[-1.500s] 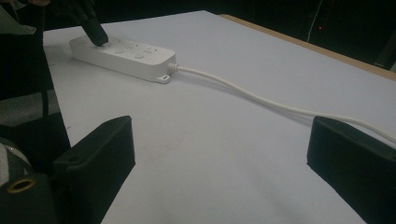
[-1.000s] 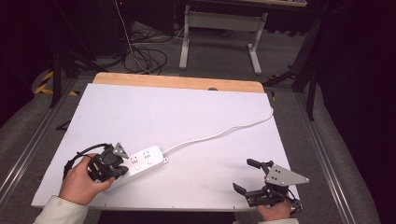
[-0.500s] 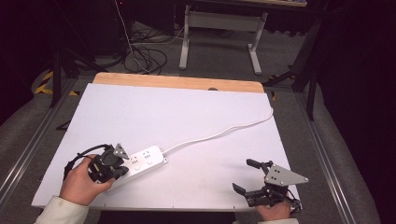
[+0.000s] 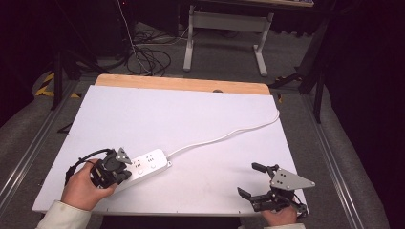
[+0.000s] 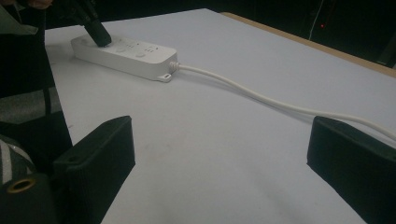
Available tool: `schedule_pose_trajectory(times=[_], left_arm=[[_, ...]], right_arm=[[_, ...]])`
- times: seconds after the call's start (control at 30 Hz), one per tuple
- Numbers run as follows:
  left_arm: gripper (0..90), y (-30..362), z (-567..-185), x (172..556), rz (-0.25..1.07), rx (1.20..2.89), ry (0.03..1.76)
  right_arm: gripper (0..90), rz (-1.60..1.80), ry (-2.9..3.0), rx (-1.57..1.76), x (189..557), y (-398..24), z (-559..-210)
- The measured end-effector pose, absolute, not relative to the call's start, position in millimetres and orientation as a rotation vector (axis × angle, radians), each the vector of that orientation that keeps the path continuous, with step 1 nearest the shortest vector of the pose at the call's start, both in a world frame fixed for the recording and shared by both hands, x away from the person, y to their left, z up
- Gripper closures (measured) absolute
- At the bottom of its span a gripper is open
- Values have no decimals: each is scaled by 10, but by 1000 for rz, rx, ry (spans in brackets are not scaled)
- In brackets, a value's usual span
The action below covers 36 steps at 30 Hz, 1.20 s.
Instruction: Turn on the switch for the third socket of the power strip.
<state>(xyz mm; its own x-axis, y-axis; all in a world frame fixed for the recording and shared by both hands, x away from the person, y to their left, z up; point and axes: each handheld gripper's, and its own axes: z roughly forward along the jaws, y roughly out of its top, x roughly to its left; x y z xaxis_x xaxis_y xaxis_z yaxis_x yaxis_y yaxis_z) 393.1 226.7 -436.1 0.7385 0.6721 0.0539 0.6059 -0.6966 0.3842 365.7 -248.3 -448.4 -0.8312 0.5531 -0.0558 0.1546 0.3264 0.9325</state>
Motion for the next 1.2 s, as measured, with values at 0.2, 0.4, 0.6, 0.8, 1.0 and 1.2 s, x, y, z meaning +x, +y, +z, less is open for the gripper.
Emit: schedule_pose_trajectory(times=[0.2, 0.4, 0.6, 0.8, 1.0, 1.2], left_arm=[[900, 2271, -4362, 3932, 265, 2592, 991], [900, 2276, -4356, 3946, 253, 2592, 995], [900, 2322, -4297, 3949, 241, 2546, 995], [900, 2282, -4164, 3874, 295, 2496, 947], [900, 2316, -4039, 3821, 330, 2430, 918], [858, 2315, -3976, 3782, 354, 2397, 892]], right_arm=[[78, 1509, 2235, 628, 3659, -2481, -4487], [78, 1510, 2236, 630, 3660, -2480, -4487], [78, 1517, 2229, 633, 3659, -2496, -4485], [78, 1512, 2228, 631, 3654, -2495, -4484], [78, 1515, 2224, 635, 3654, -2505, -4485], [78, 1514, 2228, 635, 3659, -2498, -4488]])
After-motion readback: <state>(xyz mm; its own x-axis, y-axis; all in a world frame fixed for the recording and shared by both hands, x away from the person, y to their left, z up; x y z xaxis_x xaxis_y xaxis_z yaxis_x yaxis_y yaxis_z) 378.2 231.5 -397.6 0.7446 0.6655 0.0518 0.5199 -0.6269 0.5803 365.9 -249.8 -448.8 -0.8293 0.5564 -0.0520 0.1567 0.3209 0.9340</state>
